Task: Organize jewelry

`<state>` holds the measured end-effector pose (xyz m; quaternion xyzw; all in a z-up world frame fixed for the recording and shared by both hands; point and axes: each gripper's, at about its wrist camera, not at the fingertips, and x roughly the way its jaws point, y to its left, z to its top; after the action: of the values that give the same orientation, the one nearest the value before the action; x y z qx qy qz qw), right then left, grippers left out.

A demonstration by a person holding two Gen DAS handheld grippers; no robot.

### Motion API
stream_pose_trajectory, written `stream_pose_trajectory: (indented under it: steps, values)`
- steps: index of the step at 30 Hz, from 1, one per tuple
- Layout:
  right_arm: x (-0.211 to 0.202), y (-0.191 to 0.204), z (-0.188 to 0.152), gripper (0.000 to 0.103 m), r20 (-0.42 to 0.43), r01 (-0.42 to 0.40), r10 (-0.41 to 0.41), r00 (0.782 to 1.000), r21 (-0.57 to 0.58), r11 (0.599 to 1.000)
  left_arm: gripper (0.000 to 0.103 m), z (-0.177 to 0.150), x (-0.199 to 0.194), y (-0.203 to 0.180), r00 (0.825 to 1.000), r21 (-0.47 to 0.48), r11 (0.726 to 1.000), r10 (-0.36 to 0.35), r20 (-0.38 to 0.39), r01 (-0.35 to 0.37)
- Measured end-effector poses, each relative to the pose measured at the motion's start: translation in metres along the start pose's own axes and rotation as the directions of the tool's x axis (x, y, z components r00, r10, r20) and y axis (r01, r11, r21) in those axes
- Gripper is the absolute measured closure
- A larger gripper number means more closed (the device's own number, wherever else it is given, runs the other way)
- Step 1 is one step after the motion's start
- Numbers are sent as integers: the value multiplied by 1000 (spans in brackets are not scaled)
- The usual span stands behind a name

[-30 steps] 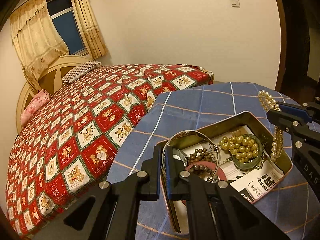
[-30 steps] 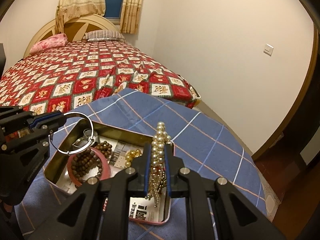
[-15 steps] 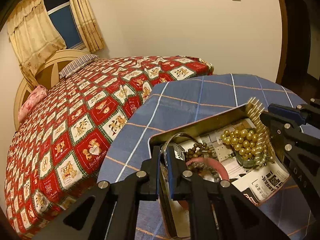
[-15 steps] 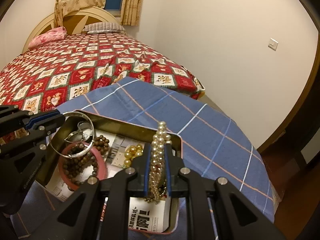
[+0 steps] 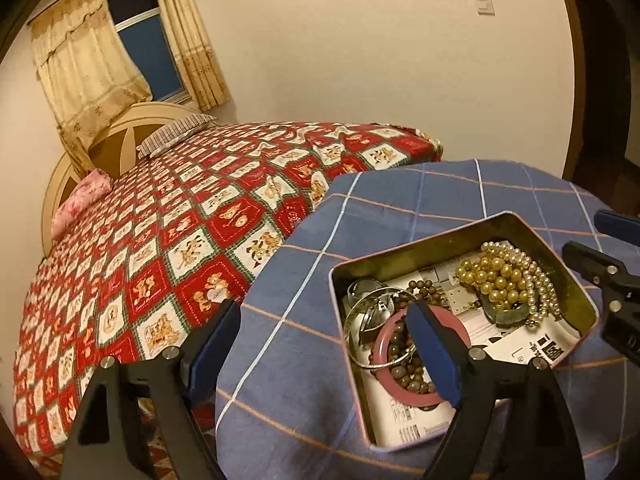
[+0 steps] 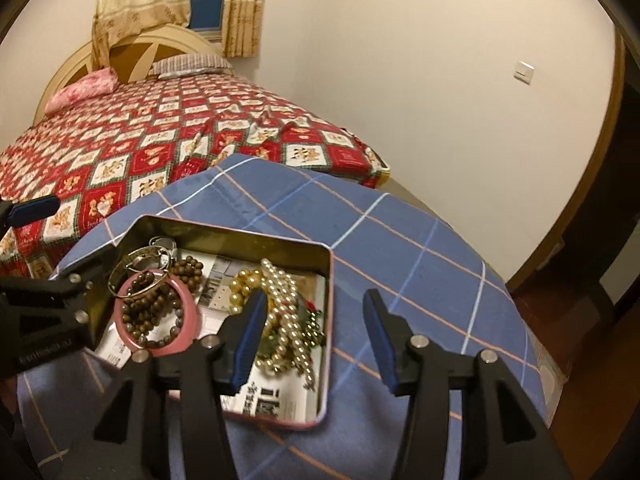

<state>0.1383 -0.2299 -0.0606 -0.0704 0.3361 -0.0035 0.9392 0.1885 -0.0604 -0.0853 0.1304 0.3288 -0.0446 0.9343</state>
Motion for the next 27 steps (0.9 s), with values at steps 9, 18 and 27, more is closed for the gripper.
stream_pose_trajectory:
  steps: [9,18,27]
  values:
    - [-30,2,-1,43,56,-22,22,998,12,1000,18,-7,-33,16,999,-51,999,-3,40,5]
    - [-39,9,0,42,71,-25,25,997,1,1000,18,-6,-47,20,998,-58,998,7,57,-4]
    - [-42,8,1,41,80,-22,21,997,4,1000,18,-5,-49,22,998,-56,998,11,58,-7]
